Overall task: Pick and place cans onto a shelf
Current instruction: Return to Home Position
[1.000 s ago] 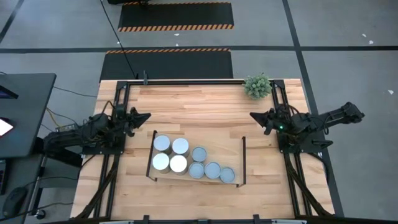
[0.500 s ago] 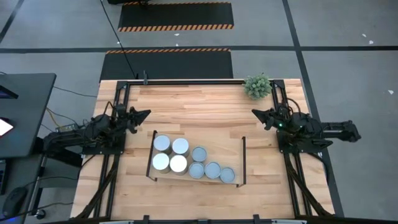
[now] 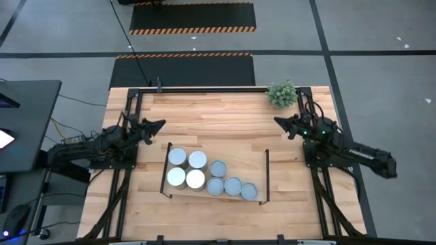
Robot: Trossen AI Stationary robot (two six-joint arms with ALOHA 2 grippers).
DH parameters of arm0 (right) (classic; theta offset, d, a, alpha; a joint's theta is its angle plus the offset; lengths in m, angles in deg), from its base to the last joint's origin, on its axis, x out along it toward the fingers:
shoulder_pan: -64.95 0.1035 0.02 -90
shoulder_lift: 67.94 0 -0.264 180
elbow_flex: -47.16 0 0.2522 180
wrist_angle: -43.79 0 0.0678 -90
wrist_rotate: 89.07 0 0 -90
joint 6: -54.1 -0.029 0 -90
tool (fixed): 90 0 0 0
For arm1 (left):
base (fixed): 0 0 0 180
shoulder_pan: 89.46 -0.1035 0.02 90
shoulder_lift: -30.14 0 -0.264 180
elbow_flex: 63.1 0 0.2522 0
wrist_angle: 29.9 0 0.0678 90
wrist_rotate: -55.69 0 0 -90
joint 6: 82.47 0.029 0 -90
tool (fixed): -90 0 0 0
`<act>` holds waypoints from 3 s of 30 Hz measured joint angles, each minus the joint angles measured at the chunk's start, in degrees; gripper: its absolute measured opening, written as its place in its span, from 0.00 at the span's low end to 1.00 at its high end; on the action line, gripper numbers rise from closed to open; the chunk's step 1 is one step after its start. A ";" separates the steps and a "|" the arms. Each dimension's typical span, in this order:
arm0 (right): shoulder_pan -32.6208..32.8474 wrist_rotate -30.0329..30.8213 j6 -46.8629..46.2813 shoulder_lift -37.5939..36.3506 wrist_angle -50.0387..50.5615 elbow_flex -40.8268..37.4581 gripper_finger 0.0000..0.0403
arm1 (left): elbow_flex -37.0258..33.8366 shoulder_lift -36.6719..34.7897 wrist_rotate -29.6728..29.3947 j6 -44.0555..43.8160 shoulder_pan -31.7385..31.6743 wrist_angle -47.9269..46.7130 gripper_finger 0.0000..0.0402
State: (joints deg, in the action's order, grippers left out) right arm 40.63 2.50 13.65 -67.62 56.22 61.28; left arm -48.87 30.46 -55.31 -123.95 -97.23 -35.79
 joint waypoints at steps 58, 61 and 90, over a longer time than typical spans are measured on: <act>-6.54 1.56 35.50 1.84 -0.31 0.02 0.10 | -0.09 0.07 9.25 43.20 1.70 -2.55 0.06; -6.54 1.57 35.50 1.84 -0.31 0.02 0.10 | -0.09 0.07 9.25 43.20 1.70 -2.55 0.06; -6.54 1.57 35.50 1.84 -0.32 0.02 0.10 | -0.09 0.07 9.25 43.18 1.69 -2.55 0.06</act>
State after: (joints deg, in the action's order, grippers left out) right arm 34.10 4.07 49.15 -65.79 55.90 61.30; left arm -48.96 30.53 -46.06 -80.77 -95.54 -38.33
